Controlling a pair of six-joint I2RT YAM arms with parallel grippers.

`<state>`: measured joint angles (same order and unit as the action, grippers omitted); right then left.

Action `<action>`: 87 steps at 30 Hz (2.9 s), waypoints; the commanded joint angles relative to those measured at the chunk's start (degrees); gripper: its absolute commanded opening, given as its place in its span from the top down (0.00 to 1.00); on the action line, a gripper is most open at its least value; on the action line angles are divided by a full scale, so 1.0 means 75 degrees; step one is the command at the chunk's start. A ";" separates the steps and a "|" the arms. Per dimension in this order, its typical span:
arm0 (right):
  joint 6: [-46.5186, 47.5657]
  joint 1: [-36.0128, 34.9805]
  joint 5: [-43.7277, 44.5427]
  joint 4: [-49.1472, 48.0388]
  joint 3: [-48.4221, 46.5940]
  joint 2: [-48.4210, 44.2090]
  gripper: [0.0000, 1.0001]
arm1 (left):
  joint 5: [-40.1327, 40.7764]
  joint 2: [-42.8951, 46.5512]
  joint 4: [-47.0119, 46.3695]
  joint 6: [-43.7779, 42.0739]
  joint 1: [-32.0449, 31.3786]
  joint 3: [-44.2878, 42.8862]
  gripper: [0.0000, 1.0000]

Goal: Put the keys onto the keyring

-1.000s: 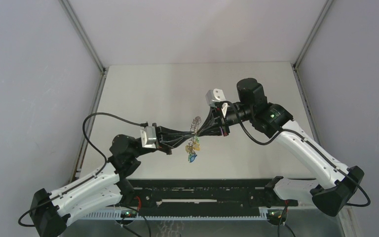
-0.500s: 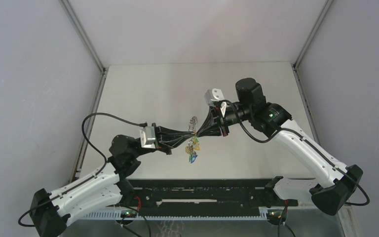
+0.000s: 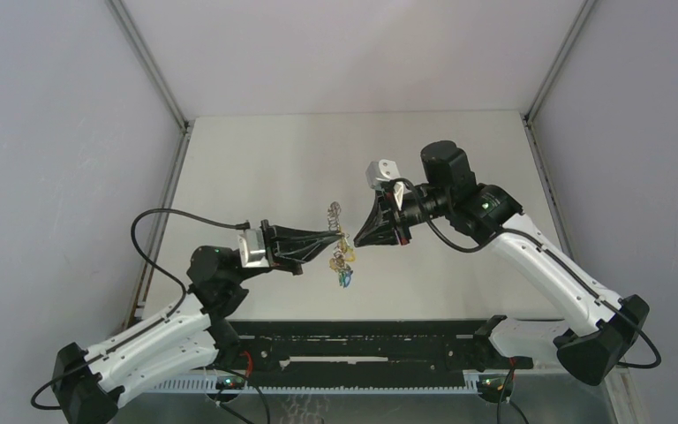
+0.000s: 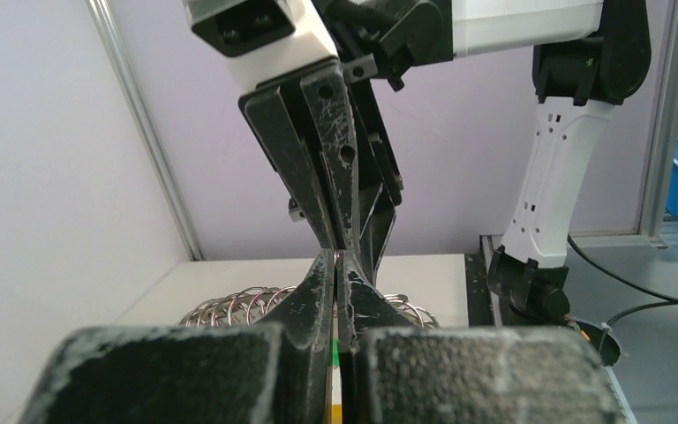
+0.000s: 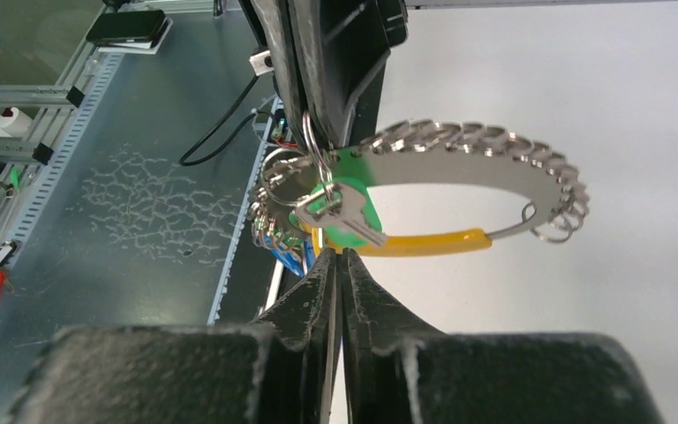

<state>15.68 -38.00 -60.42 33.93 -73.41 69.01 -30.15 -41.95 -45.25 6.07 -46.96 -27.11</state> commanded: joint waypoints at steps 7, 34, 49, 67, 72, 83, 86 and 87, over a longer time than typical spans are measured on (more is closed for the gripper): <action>0.0256 -0.0008 0.0166 -0.0604 -0.0069 -0.0678 0.77 | 0.0061 0.0036 -0.0763 0.0127 0.0020 -0.0334 1.00; -0.0269 -0.0559 0.0058 -0.2518 0.0342 -0.0334 0.78 | 0.0024 -0.0237 -0.1366 0.0449 0.0016 -0.0287 1.00; 0.0365 -0.0241 0.0815 -0.1194 0.0230 -0.0552 1.00 | 0.0442 -0.0037 -0.0298 0.0068 0.0027 -0.0151 0.99; 0.2674 -0.0992 0.4156 0.4592 -0.3276 0.1374 1.00 | -0.0034 -0.0504 0.2227 -0.0894 0.0155 -0.1025 0.66; 0.2794 -0.1249 0.4408 0.4794 -0.3674 0.1591 1.00 | -0.0171 -0.0890 0.2204 -0.0853 0.0202 -0.1142 0.63; 0.2938 -0.1536 0.4505 0.4927 -0.4029 0.1803 1.00 | -0.0538 -0.1466 0.1901 -0.0609 0.0214 -0.1247 0.64; 0.2960 -0.1606 0.4488 0.4915 -0.4003 0.1814 1.00 | -0.0667 -0.1497 0.1803 -0.0564 0.0214 -0.1271 0.65; 0.2960 -0.1612 0.4483 0.4910 -0.4005 0.1820 1.00 | -0.0702 -0.1487 0.1784 -0.0554 0.0213 -0.1271 0.67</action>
<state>36.91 -49.28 -26.22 71.92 -100.99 82.85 -33.01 -53.25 -28.42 0.93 -45.65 -32.80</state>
